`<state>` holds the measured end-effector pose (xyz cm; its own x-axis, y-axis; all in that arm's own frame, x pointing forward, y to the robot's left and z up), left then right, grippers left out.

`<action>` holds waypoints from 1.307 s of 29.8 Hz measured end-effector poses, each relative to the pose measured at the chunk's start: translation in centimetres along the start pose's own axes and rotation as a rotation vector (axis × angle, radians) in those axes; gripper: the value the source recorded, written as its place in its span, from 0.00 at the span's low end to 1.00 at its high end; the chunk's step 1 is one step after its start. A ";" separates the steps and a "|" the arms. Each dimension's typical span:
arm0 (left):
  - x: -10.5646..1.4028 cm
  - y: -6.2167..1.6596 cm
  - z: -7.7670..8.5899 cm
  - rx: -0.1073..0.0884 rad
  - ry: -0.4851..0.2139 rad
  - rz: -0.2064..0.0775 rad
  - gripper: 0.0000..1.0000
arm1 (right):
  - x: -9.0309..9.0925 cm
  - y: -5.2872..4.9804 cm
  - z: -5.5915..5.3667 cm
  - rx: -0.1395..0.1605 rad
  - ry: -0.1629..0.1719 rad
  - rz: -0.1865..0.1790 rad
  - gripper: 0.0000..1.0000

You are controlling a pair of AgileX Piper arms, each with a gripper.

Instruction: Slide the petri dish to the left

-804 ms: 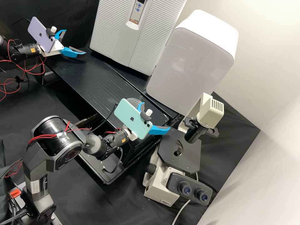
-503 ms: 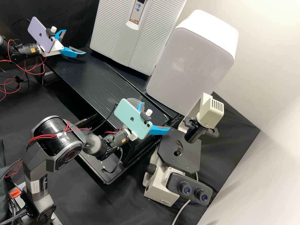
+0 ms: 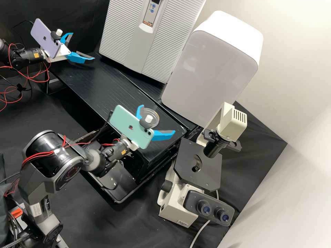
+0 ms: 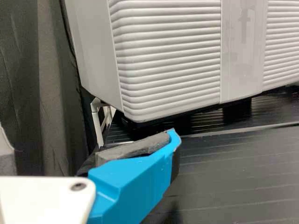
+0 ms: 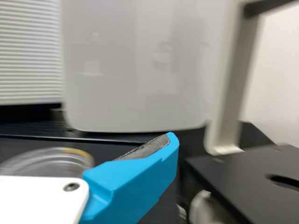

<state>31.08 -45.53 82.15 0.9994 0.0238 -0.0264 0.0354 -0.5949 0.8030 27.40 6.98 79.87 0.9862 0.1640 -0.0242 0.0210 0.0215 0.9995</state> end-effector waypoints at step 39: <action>0.0 0.00 0.0 0.000 0.000 0.000 1.00 | 0.9 -5.1 0.5 -0.051 0.010 -0.109 1.00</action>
<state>31.08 -45.53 82.15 0.9994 0.0238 -0.0264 0.0354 -0.5949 0.8030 28.25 6.50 74.79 0.9767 0.1683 -0.1331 0.1193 0.0897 0.9888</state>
